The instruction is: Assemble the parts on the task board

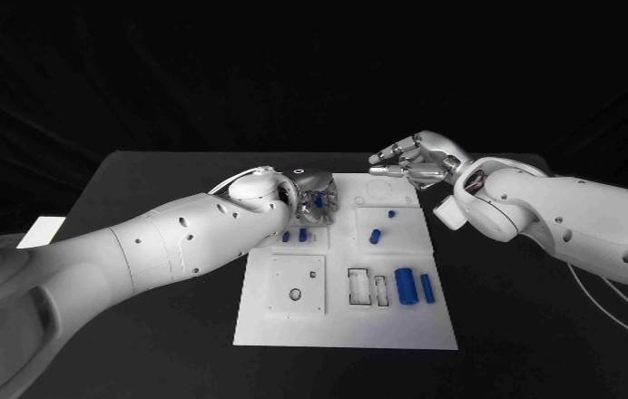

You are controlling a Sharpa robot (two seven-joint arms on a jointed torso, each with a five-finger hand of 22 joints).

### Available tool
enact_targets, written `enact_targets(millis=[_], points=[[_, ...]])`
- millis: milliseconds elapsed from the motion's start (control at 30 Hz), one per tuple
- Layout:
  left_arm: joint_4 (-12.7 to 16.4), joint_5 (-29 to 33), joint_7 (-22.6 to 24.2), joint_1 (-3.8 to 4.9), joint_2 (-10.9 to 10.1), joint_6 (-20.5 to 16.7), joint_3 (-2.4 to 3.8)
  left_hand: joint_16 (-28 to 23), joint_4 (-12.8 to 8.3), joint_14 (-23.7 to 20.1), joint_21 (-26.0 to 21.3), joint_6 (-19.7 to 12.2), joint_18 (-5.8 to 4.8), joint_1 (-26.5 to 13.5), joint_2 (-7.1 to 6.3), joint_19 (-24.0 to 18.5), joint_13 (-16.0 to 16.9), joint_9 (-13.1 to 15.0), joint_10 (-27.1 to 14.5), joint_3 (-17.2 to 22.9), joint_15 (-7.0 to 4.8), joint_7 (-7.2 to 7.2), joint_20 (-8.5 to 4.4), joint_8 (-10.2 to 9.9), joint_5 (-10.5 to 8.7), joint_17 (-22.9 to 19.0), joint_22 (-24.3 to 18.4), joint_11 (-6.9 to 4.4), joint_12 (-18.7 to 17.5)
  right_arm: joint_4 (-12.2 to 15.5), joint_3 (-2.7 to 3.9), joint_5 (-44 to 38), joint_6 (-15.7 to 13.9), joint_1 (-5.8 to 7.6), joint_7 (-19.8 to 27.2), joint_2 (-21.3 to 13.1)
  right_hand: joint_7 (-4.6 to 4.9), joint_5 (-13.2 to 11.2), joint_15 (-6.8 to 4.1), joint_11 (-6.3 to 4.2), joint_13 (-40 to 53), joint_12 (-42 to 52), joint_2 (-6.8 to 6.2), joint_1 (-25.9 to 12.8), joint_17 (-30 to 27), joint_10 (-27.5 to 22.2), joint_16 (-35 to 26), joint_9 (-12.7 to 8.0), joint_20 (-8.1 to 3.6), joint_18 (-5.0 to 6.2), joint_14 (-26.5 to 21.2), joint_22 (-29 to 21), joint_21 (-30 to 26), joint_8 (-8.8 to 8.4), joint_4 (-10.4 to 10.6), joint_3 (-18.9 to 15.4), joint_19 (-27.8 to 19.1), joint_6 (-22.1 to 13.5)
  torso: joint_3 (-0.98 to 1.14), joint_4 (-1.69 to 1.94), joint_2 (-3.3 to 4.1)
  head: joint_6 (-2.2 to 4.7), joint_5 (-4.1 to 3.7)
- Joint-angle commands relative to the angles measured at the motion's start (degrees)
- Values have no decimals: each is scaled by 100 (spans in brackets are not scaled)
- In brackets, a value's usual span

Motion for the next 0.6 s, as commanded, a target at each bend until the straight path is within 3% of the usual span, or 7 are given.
enact_targets(millis=[33, 600], points=[[-29, -177, -141, -8, 33, 196, -1, 0, -11, 293, -35, 61, -66, 14, 64, 105, -29, -9, 71, 59, -50, 10, -46, -48, -19, -14, -5, -3, -47, 11, 0, -5, 70, -3, 66, 7, 14, 32, 5, -3, 781, -29, 52, -17, 665, -25, -22, 9, 14, 36, 399, 533, -17, 0, 6, -33, 219, -34, 1, 3, -2, -14, -12], [6, -235, -340, -14, -12, 283, -2, 13, -65, 291, -71, 126, -64, 6, 49, 110, -137, -42, 155, 182, -49, 14, -51, -137, -24, -50, -27, 3, -189, 3, 0, -5, 91, -3, 66, 12, 13, 38, 4, -3, 781, -27, 65, -10, 667, -24, -22, 9, 13, 36, 399, 535, -17, 0, 6, -37, 220, -34, 1, 9, -11, -34, -19]])
